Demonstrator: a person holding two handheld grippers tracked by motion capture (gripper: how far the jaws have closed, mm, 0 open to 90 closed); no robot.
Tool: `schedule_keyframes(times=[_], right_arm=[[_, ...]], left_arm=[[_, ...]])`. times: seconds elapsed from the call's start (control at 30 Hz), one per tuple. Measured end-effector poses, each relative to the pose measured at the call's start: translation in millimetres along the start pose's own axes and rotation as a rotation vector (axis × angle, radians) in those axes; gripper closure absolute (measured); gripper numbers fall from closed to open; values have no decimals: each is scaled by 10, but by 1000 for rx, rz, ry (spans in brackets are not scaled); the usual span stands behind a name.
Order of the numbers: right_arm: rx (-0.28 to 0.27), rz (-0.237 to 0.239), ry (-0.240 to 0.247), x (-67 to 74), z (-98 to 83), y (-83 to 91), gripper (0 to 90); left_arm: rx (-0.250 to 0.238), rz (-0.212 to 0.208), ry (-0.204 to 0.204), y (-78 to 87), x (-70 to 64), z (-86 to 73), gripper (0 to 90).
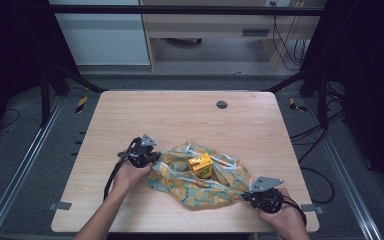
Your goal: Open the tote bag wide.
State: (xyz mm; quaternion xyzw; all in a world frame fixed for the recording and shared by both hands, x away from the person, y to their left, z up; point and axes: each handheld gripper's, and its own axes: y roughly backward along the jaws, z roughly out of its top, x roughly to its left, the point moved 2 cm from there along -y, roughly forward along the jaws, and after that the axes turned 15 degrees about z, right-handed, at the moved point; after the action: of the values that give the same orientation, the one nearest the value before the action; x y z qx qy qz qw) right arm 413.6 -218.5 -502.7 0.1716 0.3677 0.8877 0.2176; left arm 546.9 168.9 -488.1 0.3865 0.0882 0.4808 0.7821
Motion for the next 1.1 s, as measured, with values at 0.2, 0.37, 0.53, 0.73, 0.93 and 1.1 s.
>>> schedule_keyframes(times=[0.2,0.37,0.53,0.73,0.93,1.1], right_arm=[[-115,-18,8,16,61,130,702],[-172,-46,15,26,138,256,620],[-180,-65,17,37,200,324,496],[-196,-88,32,60,305,453,312],[-213,-83,36,63,398,545,244],[-204,-87,31,28,525,568,214]], left_arm=[[-108,-8,36,254,54,104,716],[-159,-24,48,440,67,195,625],[-183,-21,39,545,54,261,554],[-221,-32,42,692,35,338,488],[-247,-35,8,835,-40,421,474],[-259,-51,-20,953,-128,449,469]])
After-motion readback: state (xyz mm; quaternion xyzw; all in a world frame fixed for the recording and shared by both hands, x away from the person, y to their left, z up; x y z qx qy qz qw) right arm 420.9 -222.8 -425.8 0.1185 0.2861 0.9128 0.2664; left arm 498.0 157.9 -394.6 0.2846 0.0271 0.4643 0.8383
